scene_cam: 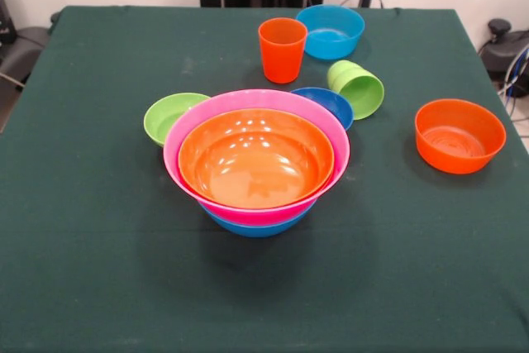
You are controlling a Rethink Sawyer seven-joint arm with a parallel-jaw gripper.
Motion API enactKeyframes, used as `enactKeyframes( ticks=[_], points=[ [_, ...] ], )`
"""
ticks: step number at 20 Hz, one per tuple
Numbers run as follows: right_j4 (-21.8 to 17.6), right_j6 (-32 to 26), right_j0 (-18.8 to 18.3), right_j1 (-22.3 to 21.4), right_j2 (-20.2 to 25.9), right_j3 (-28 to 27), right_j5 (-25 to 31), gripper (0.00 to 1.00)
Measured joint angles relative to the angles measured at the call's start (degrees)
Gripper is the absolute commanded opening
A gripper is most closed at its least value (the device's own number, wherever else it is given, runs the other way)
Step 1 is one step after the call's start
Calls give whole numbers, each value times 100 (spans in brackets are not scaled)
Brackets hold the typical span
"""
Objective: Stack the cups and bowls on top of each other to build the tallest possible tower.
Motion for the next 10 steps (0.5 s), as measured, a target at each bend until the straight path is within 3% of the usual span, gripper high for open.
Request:
enactKeyframes(
  ticks=[10],
  points=[
    [24, 0, -159, 293, 239, 514, -755, 100]
  ],
)
